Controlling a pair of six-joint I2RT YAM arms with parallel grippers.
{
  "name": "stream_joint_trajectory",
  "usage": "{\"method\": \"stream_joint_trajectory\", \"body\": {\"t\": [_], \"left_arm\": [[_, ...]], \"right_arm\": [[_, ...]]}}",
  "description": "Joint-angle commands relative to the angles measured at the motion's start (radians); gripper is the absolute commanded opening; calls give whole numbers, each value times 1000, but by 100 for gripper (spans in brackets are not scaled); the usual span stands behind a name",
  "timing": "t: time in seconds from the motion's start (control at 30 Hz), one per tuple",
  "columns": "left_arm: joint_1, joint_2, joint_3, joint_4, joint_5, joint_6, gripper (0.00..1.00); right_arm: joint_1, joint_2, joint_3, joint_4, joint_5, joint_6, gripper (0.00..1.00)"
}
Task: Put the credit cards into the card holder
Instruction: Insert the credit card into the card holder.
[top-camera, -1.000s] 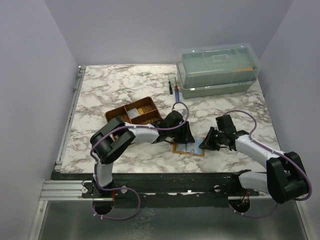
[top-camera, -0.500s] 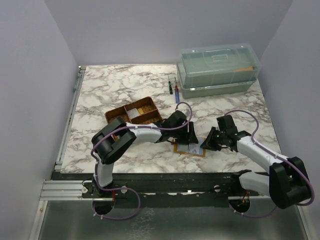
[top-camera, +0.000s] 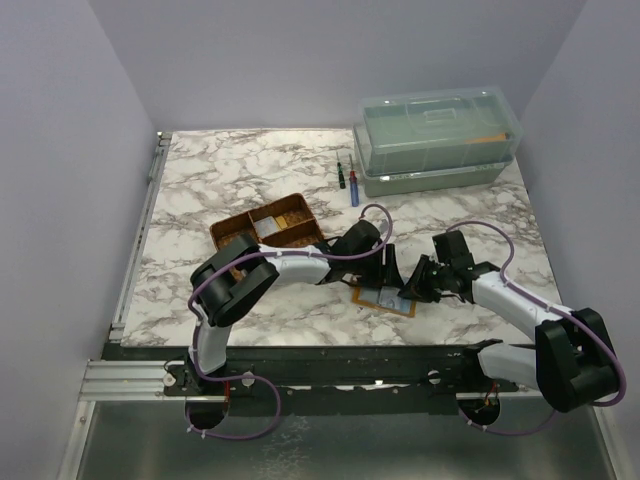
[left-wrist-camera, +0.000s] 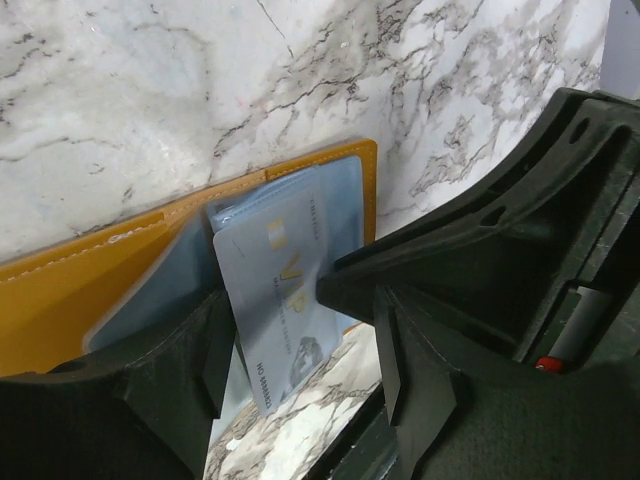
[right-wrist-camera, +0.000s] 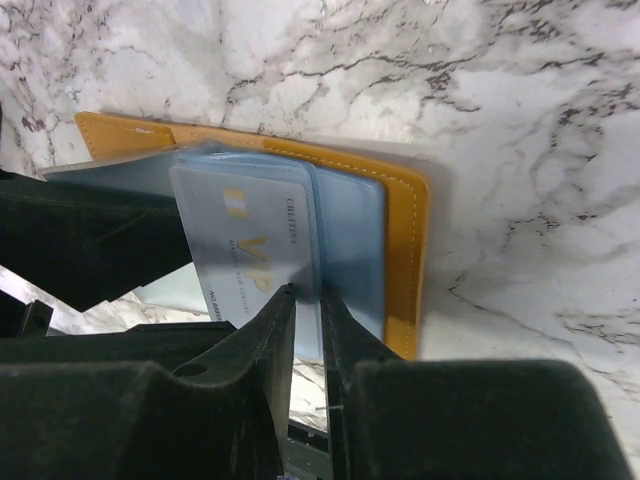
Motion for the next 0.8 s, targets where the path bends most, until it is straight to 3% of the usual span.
{"method": "stream_joint_trajectory", "body": {"t": [0.0, 0.2, 0.43, 0.6, 0.77], "left_arm": [[-29, -4, 2, 22, 74, -39, 62], [21, -60, -71, 3, 42, -29, 63], [23, -100, -52, -89, -7, 37, 65], [22, -83, -54, -78, 27, 22, 64], [10, -56, -50, -28, 58, -2, 57]], "right_arm": [[1, -13, -20, 78, -78, 28, 20], [2, -50, -3, -21, 30, 19, 20], [2, -84, 8, -112, 115, 23, 27], [2, -68, -12, -45, 60, 25, 29], [1, -29, -18, 23, -8, 23, 28]]}}
